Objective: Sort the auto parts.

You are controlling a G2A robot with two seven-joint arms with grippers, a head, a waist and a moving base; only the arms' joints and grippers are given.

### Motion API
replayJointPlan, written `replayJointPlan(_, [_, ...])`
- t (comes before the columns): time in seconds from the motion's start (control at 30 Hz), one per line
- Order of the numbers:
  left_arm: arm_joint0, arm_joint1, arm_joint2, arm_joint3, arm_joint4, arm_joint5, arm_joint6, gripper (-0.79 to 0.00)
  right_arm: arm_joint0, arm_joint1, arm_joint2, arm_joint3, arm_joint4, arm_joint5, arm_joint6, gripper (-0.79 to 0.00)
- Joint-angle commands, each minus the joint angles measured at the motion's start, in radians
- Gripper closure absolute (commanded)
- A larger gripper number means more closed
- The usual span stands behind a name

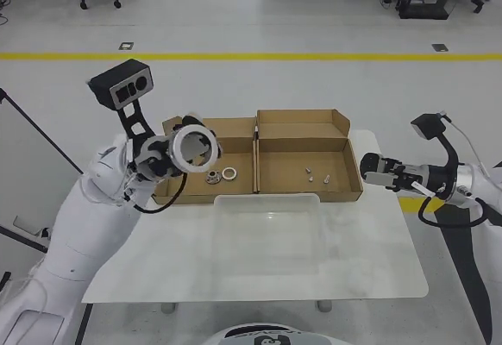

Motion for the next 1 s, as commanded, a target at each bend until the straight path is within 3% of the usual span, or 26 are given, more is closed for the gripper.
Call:
replayJointPlan(0.0, [0.004,0.003,-0.012,0.008,0.087,0.002,-0.002,0.000,0.000,0.000,0.000,0.000,0.000,0.000,0.000,-0.785])
replayJointPlan(0.23, [0.016,-0.003,-0.020,-0.026,0.080,-0.008,0.039,0.000,0.000,0.000,0.000,0.000,0.000,0.000,0.000,-0.785])
replayJointPlan(0.4, [0.019,-0.027,-0.006,-0.085,-0.126,-0.008,0.061,0.000,0.000,0.000,0.000,0.000,0.000,0.000,0.000,-0.785])
replayJointPlan(0.6, [0.027,-0.076,-0.034,-0.118,-0.338,-0.008,0.008,0.000,0.000,0.000,0.000,0.000,0.000,0.000,0.000,-0.785])
replayJointPlan(0.77, [0.023,-0.098,-0.043,-0.092,-0.212,-0.008,0.008,0.000,0.000,0.000,0.000,0.000,0.000,0.000,0.000,-0.785])
replayJointPlan(0.97, [0.012,-0.082,-0.053,-0.039,0.095,0.036,-0.036,0.000,0.000,0.000,0.000,0.000,0.000,0.000,0.000,-0.785])
